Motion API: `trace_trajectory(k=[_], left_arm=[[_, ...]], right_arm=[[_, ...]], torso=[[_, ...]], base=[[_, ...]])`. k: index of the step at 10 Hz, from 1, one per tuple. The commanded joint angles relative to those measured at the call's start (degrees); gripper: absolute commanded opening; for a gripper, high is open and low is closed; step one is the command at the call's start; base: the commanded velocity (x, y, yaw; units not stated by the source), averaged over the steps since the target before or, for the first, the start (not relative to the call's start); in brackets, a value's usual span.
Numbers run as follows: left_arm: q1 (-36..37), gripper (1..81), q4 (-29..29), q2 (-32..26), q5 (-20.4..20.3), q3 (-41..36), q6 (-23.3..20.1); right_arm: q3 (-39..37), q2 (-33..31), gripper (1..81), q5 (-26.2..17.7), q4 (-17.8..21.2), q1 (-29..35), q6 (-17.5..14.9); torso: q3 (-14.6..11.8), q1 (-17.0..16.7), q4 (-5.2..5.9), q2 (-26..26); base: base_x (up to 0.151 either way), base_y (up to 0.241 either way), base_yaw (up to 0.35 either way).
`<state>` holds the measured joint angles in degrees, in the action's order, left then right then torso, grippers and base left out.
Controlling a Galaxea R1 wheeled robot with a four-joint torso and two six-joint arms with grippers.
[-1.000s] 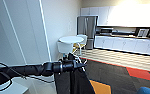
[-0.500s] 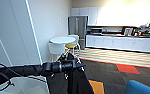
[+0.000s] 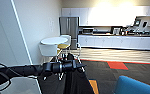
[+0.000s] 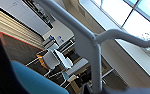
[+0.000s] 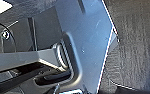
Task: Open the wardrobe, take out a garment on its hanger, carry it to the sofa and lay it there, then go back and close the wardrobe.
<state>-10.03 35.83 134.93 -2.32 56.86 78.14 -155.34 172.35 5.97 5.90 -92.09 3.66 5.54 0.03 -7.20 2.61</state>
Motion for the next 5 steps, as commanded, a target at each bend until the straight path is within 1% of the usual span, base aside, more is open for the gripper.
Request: trace_trajectory(k=[1, 5], left_arm=[[9.4, 1.0, 1.7, -0.3, -1.6, -1.7, -1.0], [8.7, 1.0, 2.2, -0.3, -1.6, -1.8, -1.0]], right_arm=[[0.0, 0.0, 81.1, -3.2, -0.4, 1.6, -0.1], [-0.2, 0.7, 81.1, -3.1, -0.5, 1.2, -0.2]], torso=[[0.0, 0.0, 0.00, 0.0], [0.0, 0.0, 0.00, 0.0]], base=[[0.000, 0.000, -0.248], [0.000, 0.000, -0.248]])
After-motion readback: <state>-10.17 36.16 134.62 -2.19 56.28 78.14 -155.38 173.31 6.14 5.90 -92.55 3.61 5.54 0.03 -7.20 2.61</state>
